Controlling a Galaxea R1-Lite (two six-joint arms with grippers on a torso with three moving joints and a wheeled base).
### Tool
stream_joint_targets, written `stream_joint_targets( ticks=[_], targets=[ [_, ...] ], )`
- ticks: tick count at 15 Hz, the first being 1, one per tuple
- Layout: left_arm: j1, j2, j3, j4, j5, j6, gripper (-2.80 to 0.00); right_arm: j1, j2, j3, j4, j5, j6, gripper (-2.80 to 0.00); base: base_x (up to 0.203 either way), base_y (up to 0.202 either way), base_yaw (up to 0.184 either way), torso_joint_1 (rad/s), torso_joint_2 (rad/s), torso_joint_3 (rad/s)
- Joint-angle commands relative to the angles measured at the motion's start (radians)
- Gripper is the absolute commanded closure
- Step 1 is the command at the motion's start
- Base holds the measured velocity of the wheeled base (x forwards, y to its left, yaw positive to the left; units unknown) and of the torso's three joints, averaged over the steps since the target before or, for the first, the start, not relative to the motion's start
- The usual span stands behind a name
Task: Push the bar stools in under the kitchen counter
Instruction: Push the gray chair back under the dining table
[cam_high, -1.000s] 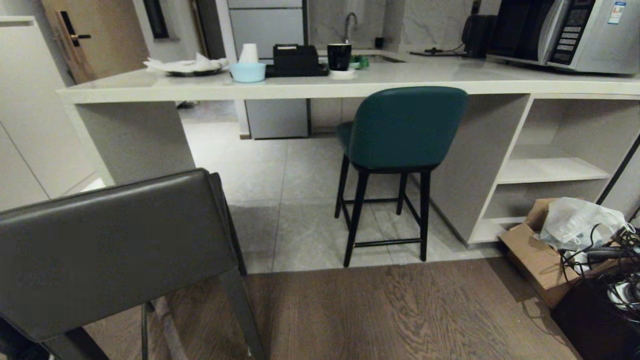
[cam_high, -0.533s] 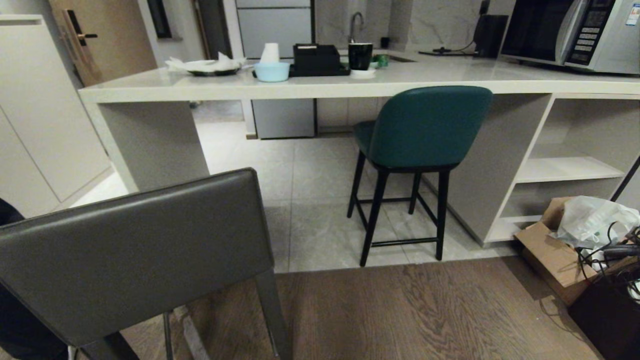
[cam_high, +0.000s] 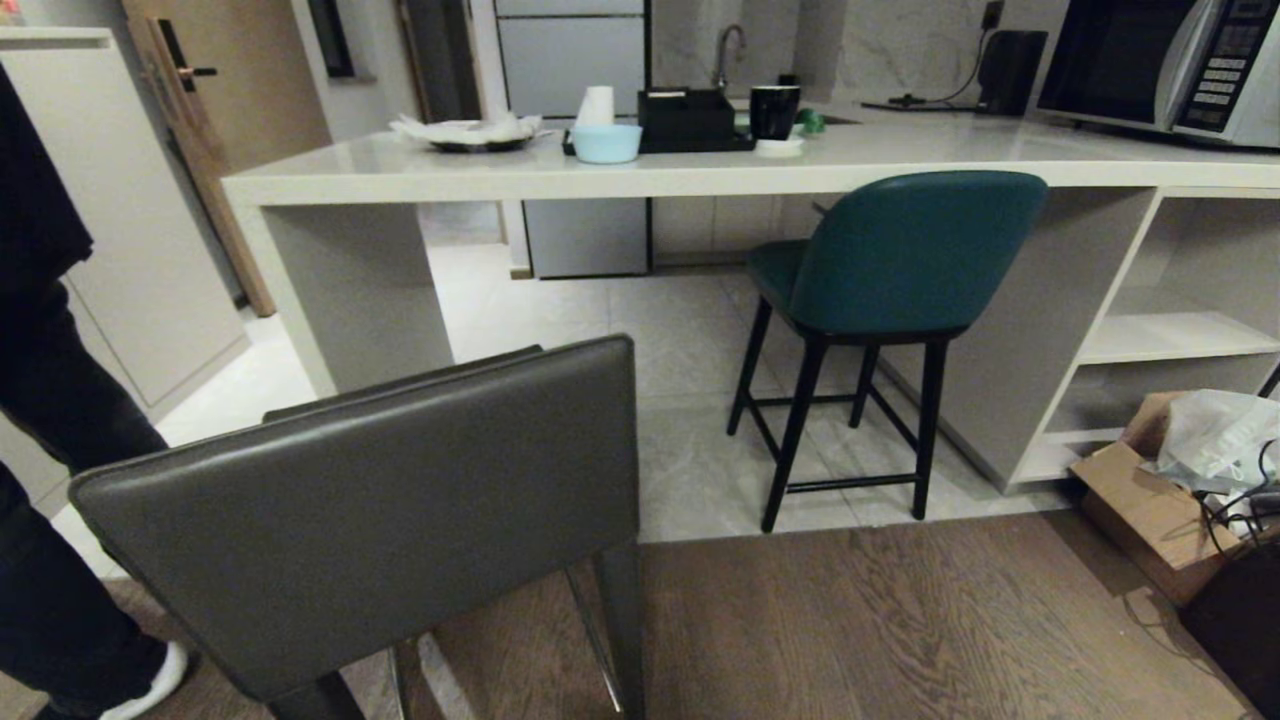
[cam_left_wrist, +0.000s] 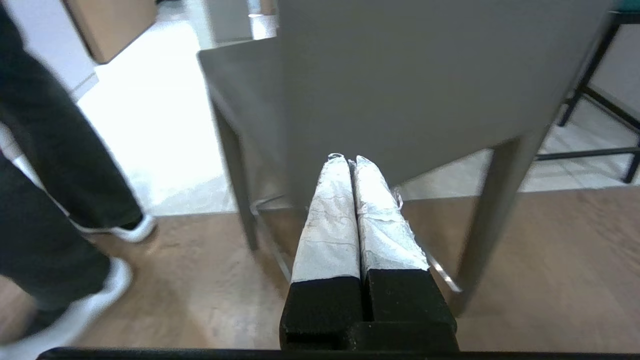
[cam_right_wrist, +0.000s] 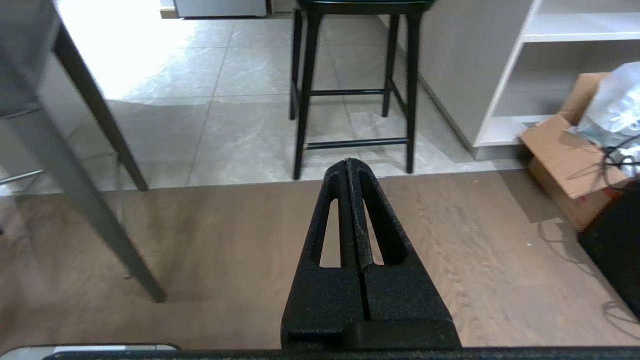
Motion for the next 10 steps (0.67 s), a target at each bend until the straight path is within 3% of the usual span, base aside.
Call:
stream_joint_targets(
  ticks=[1,7,10],
  targets=[
    [0.0,0.001,0.018,-0.001,0.0,0.0,0.0,0.0,0.0,0.0,0.0,0.001,-0.003,0.0,0.0,0.196,-0.001,-0.001,0.01,0.002],
    [0.002,0.001,0.02,-0.001,0.001,-0.001,0.0,0.0,0.0,0.0,0.001,0.008,-0.007,0.0,0.0,0.194,0.0,0.002,0.0,0.001],
    [0.002,0.001,0.02,-0.001,0.002,-0.001,0.0,0.0,0.0,0.0,0.0,0.009,-0.005,0.0,0.0,0.059,-0.002,-0.001,0.0,0.002]
  ],
)
